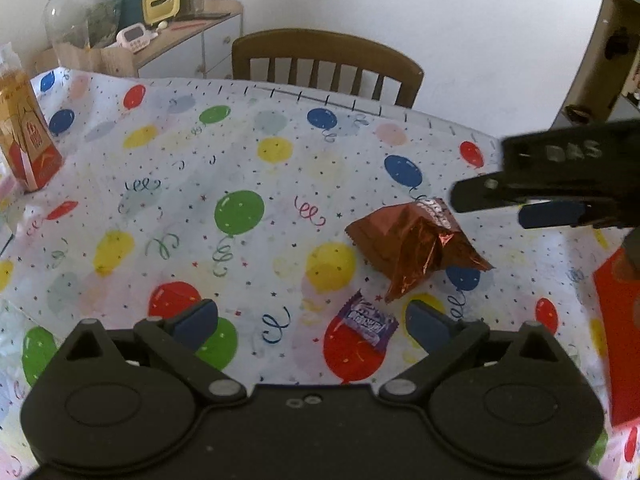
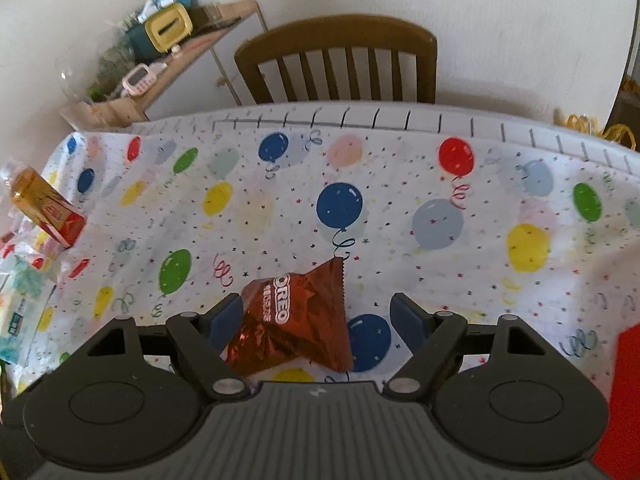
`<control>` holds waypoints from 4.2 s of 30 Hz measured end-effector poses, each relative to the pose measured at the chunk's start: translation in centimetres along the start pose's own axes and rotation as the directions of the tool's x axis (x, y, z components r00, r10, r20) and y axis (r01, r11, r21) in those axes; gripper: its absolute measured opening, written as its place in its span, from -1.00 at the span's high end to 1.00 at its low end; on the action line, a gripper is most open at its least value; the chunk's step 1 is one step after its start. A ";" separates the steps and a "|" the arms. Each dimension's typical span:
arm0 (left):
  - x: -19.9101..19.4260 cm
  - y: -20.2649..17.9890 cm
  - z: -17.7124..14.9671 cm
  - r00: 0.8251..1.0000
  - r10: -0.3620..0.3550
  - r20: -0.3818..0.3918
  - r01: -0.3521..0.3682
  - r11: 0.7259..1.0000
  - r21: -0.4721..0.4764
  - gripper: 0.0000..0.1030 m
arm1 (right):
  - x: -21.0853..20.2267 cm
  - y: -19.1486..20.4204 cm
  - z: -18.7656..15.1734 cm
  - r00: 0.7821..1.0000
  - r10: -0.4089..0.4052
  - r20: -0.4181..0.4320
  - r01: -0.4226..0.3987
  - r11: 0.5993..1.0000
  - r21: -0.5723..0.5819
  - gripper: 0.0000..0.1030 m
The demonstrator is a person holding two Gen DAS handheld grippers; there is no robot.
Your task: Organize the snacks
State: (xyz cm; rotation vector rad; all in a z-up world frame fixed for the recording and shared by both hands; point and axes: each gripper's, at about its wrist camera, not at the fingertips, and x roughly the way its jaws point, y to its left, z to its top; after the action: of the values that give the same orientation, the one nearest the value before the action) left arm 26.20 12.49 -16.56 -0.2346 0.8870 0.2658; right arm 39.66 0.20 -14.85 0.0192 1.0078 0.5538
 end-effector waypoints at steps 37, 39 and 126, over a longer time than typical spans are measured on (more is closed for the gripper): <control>3.7 -3.3 0.9 0.993 -0.030 -0.115 0.020 0.996 -0.083 0.35 | -5.7 -5.3 -2.0 0.999 -0.006 0.047 0.001 0.995 0.102 -0.02; 3.4 -3.2 0.8 0.993 -0.037 -0.116 0.025 0.995 -0.100 0.50 | -7.1 -5.9 -2.7 0.998 -0.006 0.062 -0.001 0.994 0.109 -0.02; -5.4 -3.4 1.2 0.994 -0.091 0.058 0.080 0.984 0.162 0.67 | -26.7 -12.3 -13.4 0.950 0.055 0.306 -0.124 0.970 0.208 -0.02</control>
State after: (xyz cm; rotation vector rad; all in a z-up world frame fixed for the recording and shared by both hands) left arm 24.92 8.98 -11.22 -0.1149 0.8267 0.1210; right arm 23.29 -25.53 -4.13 0.3437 0.7711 0.4998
